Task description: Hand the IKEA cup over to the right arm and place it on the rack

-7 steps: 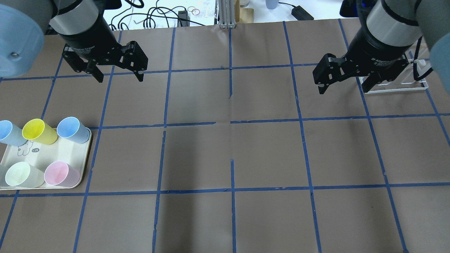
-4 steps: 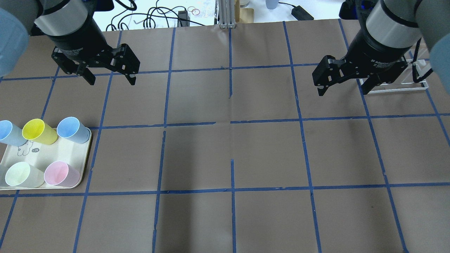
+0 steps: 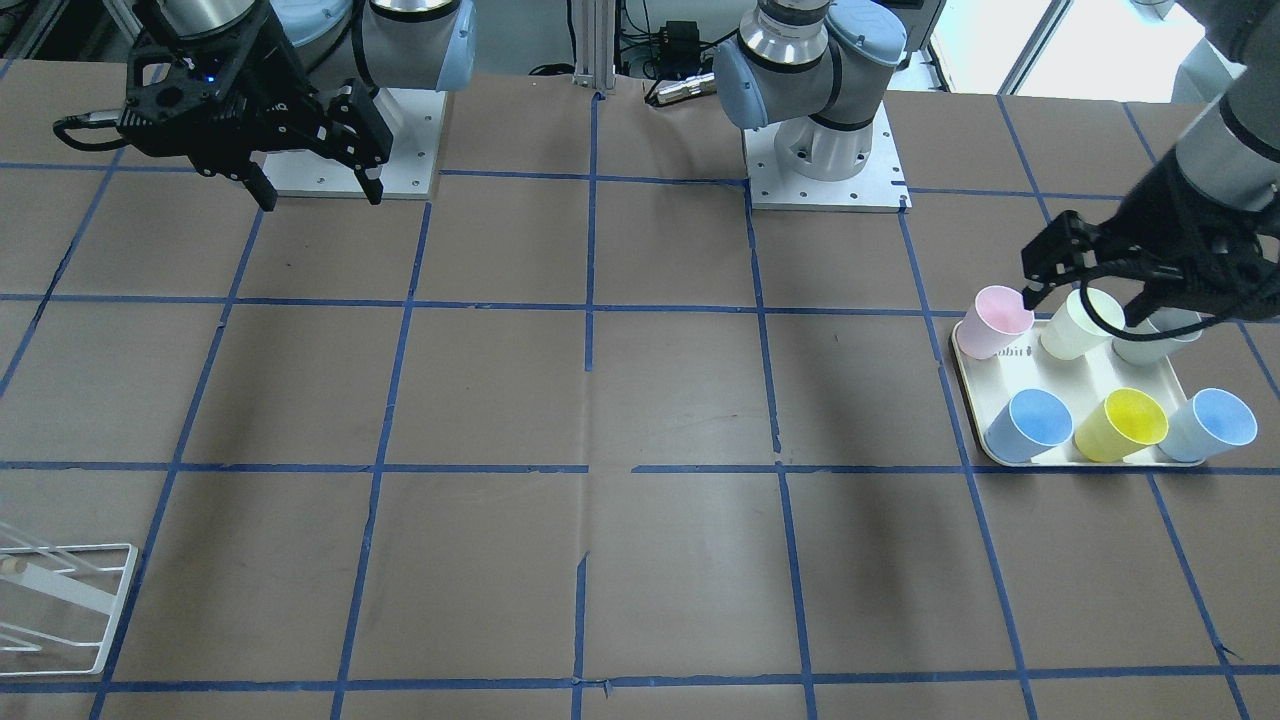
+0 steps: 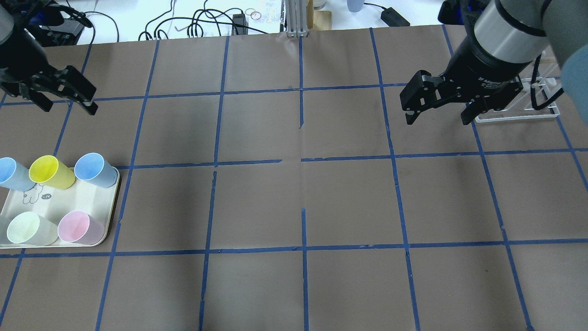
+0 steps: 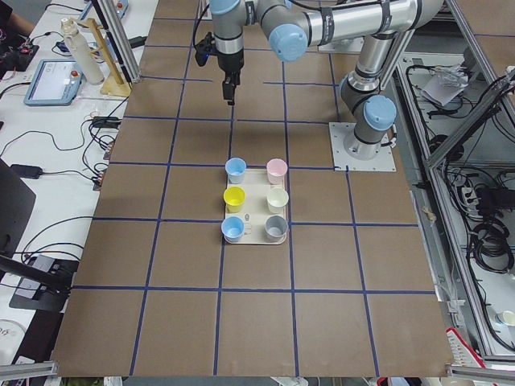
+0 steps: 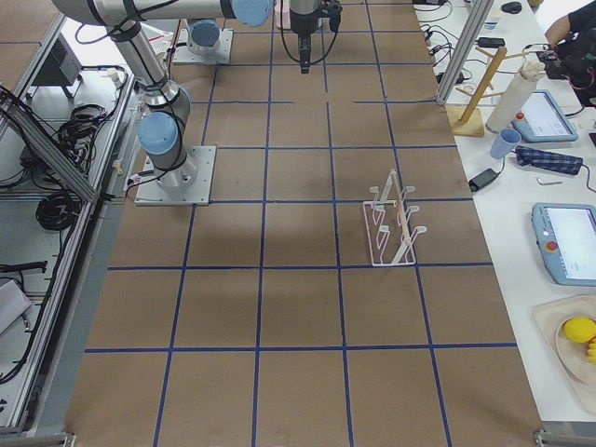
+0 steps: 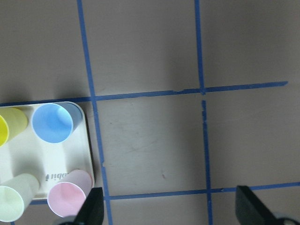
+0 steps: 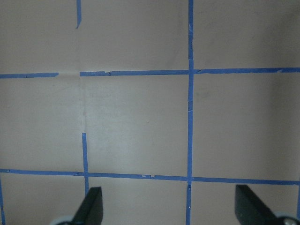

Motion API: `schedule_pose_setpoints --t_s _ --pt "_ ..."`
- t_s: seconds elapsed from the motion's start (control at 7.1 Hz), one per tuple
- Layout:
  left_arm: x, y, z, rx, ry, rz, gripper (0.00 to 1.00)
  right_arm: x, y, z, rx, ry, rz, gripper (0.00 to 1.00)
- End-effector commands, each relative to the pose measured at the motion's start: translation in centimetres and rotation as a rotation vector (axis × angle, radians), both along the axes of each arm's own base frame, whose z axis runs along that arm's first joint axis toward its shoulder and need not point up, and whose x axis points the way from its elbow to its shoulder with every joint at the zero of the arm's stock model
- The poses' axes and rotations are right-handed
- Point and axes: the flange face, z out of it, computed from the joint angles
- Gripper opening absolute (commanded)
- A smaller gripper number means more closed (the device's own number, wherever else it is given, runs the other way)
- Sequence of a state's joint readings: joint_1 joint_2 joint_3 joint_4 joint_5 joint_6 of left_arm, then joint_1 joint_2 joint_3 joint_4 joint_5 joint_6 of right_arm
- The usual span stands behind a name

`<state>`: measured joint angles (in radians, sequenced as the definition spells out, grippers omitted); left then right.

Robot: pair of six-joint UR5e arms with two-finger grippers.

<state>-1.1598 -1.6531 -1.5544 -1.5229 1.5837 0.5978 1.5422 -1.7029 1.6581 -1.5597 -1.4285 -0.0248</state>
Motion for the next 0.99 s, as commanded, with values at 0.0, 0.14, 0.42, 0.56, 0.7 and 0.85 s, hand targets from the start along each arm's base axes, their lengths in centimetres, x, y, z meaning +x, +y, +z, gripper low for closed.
schedule_pose_setpoints --t_s 0.0,0.14,0.42,0.56,0.7,0.85 --pt "11.6 -1.1 -5.9 -0.018 -0.005 -0.043 1.00 1.0 -0.1 0.4 -0.015 -0.099 0.006 1.00" --pt "15.1 -2.5 -8.7 -0.024 -0.010 -0.121 1.00 2.0 -0.3 0.9 -0.023 -0.234 0.004 1.00" --pt "21.0 -3.1 -14.5 -0.028 -0.003 -0.106 1.00 4.3 -0.4 2.1 -0.027 -0.509 0.012 1.00" --pt "20.9 -3.1 -16.6 -0.003 0.011 -0.114 1.00 5.4 -0.5 2.8 -0.028 -0.676 0.015 1.00" --pt "21.2 -3.0 -17.9 0.014 0.025 -0.132 1.00 5.1 -0.9 3.5 -0.029 -0.816 -0.007 1.00" --pt "21.6 -3.1 -19.2 0.026 0.037 -0.143 1.00 3.7 -1.7 3.8 -0.034 -0.962 -0.059 1.00"
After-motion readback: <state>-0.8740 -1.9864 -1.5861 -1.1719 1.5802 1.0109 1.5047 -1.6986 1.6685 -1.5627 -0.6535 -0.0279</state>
